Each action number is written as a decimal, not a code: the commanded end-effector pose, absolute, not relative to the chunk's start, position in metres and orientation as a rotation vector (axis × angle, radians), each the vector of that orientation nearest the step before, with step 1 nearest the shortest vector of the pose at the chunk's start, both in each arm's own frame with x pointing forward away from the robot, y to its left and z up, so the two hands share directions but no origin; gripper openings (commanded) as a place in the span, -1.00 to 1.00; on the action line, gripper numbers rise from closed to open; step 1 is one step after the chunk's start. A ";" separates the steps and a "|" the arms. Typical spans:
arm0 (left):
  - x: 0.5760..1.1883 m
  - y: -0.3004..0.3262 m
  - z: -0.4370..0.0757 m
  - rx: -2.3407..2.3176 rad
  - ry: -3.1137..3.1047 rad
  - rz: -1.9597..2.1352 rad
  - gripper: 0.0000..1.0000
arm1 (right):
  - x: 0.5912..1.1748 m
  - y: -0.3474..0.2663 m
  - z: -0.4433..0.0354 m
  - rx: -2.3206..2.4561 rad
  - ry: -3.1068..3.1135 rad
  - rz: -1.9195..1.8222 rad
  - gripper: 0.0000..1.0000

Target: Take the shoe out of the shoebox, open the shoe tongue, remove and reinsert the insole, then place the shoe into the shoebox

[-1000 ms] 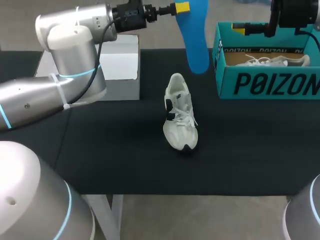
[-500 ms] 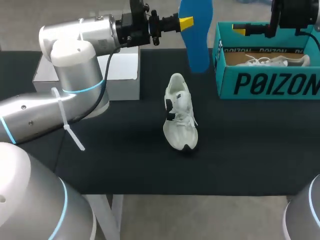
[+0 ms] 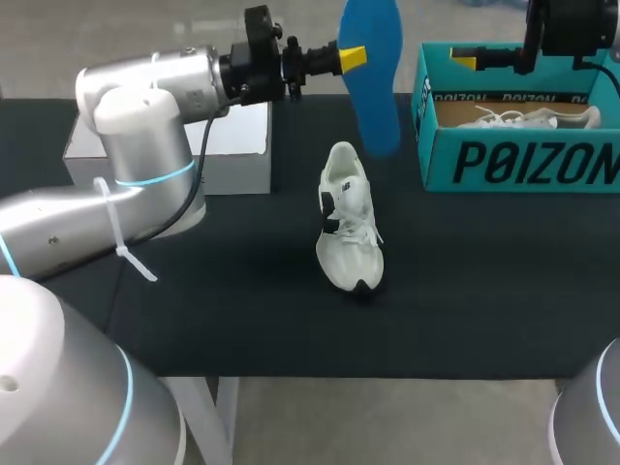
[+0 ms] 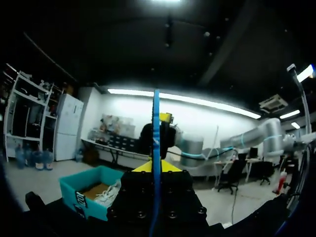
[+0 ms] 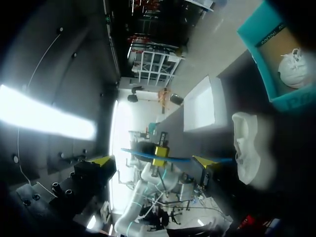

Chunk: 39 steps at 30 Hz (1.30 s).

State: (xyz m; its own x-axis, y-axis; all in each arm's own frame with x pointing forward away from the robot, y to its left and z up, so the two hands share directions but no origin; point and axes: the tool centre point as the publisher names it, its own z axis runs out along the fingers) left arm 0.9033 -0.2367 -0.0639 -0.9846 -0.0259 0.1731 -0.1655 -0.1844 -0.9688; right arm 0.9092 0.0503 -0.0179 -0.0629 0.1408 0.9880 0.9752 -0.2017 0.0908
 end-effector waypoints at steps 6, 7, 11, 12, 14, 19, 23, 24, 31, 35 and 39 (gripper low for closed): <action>0.903 -0.238 -0.062 1.217 -1.096 1.552 -1.00 | 0.909 0.052 -0.018 -1.433 -1.260 -1.351 1.00; 0.903 -0.238 -0.062 1.236 -1.070 1.526 -1.00 | 0.910 0.052 -0.017 -1.432 -1.261 -1.350 1.00; 0.903 -0.238 -0.062 1.303 -0.972 1.426 -1.00 | 0.911 0.054 -0.017 -1.428 -1.265 -1.350 1.00; 0.903 -0.238 -0.060 1.302 -0.945 1.400 -1.00 | 0.912 0.054 -0.017 -1.427 -1.266 -1.349 1.00; 0.905 -0.240 -0.060 1.352 -0.887 1.361 -1.00 | 0.912 0.054 -0.018 -1.427 -1.266 -1.348 1.00; 0.906 -0.245 -0.058 1.385 -0.716 1.266 -1.00 | 0.912 0.053 -0.019 -1.431 -1.261 -1.351 1.00; 0.905 -0.247 -0.055 1.327 -0.614 1.296 -1.00 | 0.911 0.052 -0.020 -1.437 -1.260 -1.351 1.00; 0.905 -0.248 -0.054 1.287 -0.657 1.339 -1.00 | 0.911 0.052 -0.020 -1.439 -1.258 -1.351 1.00; 0.904 -0.248 -0.049 1.135 -0.839 1.497 -1.00 | 0.911 0.051 -0.021 -1.445 -1.252 -1.357 1.00; 0.904 -0.248 -0.049 1.135 -0.839 1.497 -1.00 | 0.910 0.051 -0.021 -1.444 -1.249 -1.362 1.00; 0.904 -0.248 -0.049 1.135 -0.839 1.497 -1.00 | 0.910 0.050 -0.021 -1.444 -1.249 -1.362 1.00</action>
State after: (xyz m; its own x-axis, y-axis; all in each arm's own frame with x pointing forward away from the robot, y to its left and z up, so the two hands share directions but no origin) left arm 0.9038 -0.2463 -0.0486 -0.1033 0.2766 0.9554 -0.9707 -0.2374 -0.0362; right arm 0.9101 0.0497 -0.0206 -0.0547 0.1430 0.9882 0.9727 -0.2158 0.0850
